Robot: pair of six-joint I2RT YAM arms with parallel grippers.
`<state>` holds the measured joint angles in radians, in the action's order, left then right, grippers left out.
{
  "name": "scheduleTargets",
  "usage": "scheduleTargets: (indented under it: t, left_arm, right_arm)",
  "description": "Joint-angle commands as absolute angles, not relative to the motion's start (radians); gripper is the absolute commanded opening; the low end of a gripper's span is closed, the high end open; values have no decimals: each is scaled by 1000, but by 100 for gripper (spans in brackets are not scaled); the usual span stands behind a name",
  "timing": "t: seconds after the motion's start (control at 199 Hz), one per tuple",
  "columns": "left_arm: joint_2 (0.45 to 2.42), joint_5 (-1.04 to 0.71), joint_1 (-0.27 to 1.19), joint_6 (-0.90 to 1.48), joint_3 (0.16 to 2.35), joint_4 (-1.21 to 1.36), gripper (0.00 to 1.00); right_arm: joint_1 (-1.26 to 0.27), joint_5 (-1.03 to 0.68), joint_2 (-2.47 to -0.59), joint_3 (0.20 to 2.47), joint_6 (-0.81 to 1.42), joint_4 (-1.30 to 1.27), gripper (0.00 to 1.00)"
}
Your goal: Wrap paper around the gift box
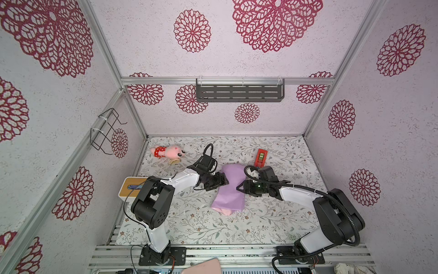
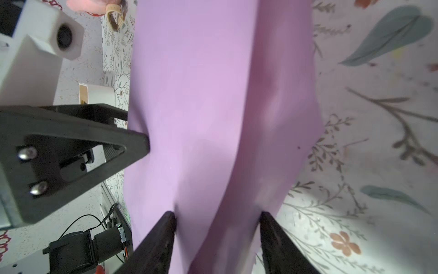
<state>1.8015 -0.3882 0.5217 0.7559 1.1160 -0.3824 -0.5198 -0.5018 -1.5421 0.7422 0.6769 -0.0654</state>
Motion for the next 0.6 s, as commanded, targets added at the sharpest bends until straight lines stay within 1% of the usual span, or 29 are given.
scheduleTargets:
  t: [0.0,0.146,0.312,0.598]
  left_arm:
    - [1839,-357,528,726,1101,-457,82]
    - [1829,-368,529,728,1081,-461,81]
    - [1821,-380,555,737,1073,-470,79]
    - [1805,-385,583,775,1048,-466,78]
  right_arm:
    - [-507,-471,-1511,769,674,-20,61]
    - [-463,-429,-1548,813,628,43,62]
    - [-432,-449,-1584,841,587,76,62]
    - [-393,-475,-1648,932,464,200,59]
